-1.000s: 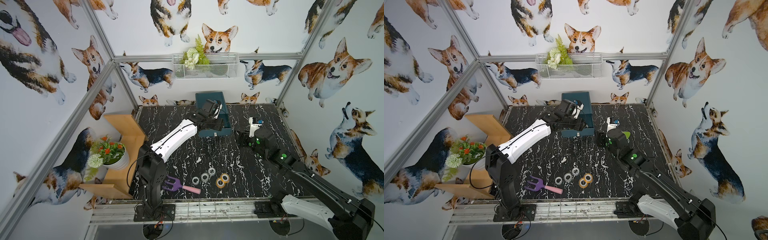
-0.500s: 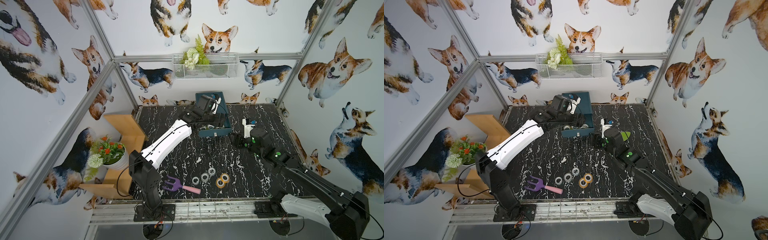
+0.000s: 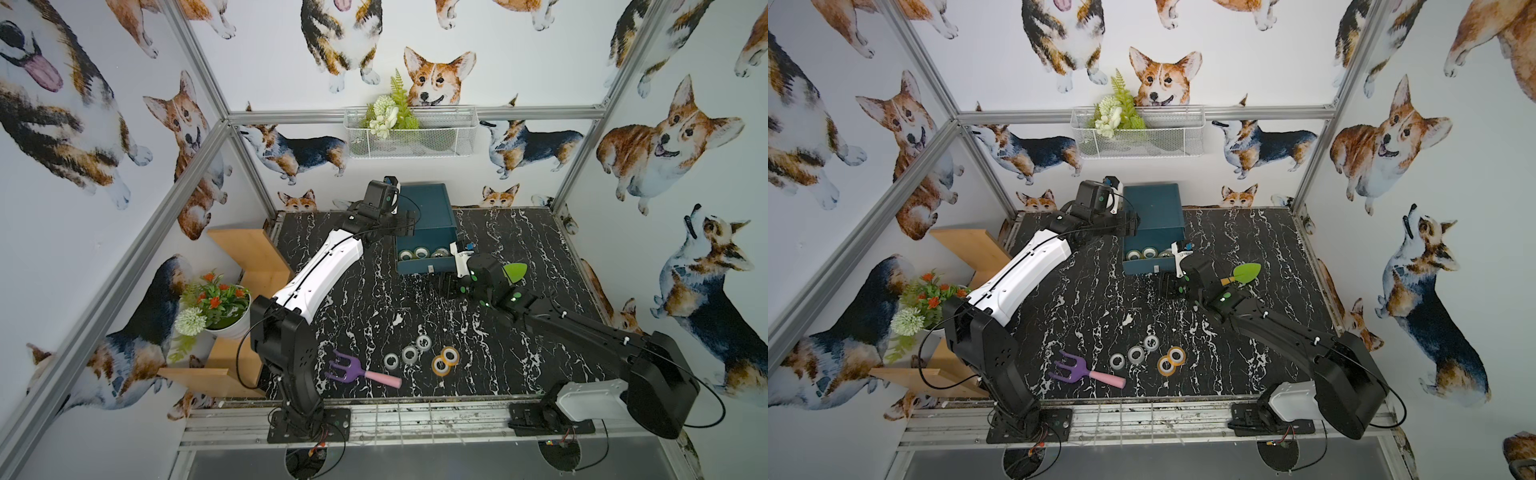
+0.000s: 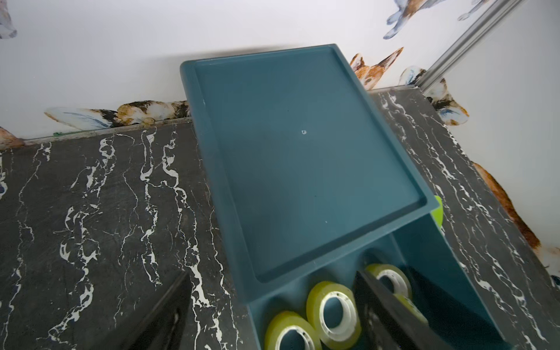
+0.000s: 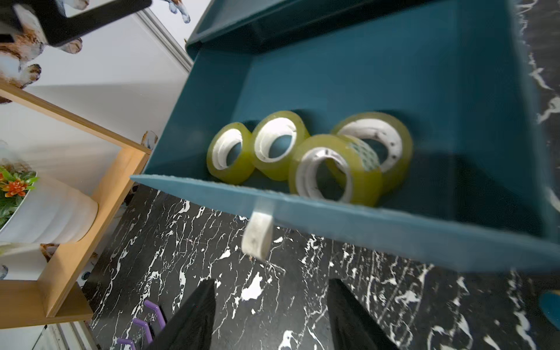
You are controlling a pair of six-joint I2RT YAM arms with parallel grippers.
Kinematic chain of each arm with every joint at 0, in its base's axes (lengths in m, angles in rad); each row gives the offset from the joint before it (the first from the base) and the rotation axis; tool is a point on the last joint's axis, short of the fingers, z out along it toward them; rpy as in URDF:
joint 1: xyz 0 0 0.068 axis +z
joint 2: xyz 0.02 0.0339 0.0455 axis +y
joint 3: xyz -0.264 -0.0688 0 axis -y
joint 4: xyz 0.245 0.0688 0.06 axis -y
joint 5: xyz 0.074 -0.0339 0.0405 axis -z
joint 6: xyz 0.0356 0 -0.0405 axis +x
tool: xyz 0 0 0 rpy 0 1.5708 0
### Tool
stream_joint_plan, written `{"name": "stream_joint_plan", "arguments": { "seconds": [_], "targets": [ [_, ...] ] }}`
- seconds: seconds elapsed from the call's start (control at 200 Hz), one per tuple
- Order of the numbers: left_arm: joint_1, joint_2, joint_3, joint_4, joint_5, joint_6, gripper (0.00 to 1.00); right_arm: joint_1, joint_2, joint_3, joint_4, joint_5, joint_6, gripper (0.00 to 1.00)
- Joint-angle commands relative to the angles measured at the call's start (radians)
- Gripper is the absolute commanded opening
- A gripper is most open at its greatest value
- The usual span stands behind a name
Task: Place the transparent tape into the drawer according to color
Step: Close the drawer in the storage box.
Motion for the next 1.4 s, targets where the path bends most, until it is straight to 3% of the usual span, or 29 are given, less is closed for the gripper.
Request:
{"name": "stream_joint_plan", "arguments": {
  "seconds": [0.0, 0.45, 0.866, 1.391],
  "targets": [
    [0.003, 0.025, 0.025, -0.006, -0.059, 0.022, 0.89, 0.006, 0.051, 0.048, 0.058, 0.013, -0.010, 0.64],
    [0.015, 0.115, 0.041, -0.045, -0.135, 0.026, 0.89, 0.006, 0.235, 0.195, 0.121, 0.109, -0.049, 0.59],
    [0.026, 0.107, -0.059, -0.007, -0.114, 0.009, 0.89, -0.003, 0.390, 0.261, 0.346, 0.203, -0.141, 0.58],
    [0.034, 0.093, -0.108, 0.013, -0.082, 0.007, 0.89, -0.006, 0.471, 0.225, 0.600, 0.239, -0.178, 0.56]
  ]
}}
